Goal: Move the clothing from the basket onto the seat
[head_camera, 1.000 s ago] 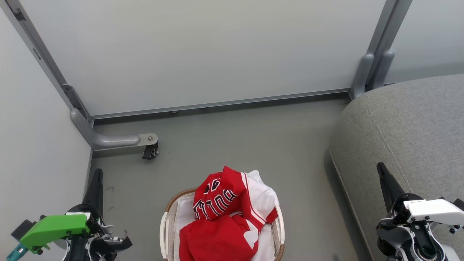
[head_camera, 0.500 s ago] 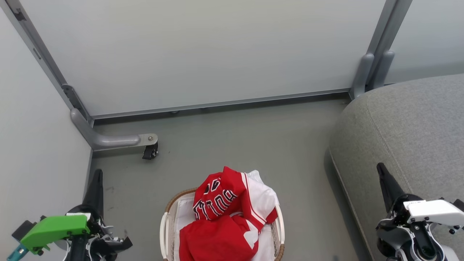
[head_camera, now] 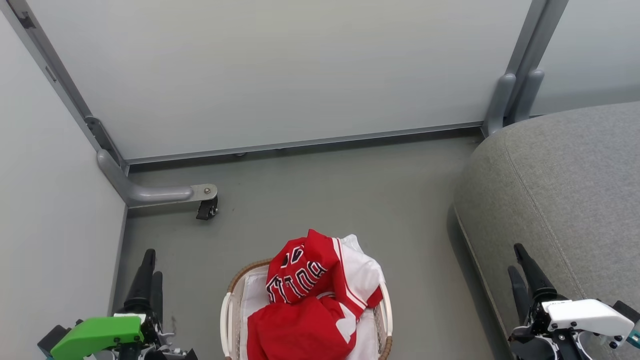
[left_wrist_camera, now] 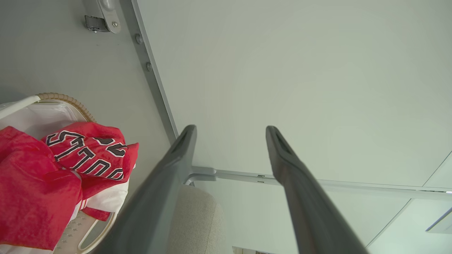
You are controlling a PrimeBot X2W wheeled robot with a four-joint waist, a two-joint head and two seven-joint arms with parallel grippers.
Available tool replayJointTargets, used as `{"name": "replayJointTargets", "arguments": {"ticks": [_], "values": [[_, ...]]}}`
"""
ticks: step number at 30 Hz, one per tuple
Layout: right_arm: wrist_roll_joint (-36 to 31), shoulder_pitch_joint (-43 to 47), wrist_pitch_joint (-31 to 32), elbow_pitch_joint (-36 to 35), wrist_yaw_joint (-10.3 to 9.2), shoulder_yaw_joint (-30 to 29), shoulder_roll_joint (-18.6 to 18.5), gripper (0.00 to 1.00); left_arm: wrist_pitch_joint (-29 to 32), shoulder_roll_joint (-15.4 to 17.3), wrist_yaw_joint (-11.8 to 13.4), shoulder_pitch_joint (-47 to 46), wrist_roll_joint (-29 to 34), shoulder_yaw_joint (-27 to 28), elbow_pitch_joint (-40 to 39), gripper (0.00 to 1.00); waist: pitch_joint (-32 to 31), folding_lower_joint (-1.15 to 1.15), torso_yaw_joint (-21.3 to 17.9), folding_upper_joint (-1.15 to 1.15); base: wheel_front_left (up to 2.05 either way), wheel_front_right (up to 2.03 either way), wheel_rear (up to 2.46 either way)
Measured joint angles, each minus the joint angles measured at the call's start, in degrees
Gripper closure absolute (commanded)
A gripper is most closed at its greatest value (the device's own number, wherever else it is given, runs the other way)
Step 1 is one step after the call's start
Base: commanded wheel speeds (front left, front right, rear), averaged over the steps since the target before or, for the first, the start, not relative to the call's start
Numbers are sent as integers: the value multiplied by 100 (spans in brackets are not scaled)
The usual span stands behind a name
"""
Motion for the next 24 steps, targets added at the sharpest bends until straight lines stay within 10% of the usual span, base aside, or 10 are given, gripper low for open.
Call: {"name": "replayJointTargets", "arguments": {"ticks": [24], "values": [[-2881, 23, -582, -643, 0, -98, -29, 0, -570, 7, 0, 29, 2209, -363, -572, 0, -21, 0, 12, 0, 0, 0, 0]]}}
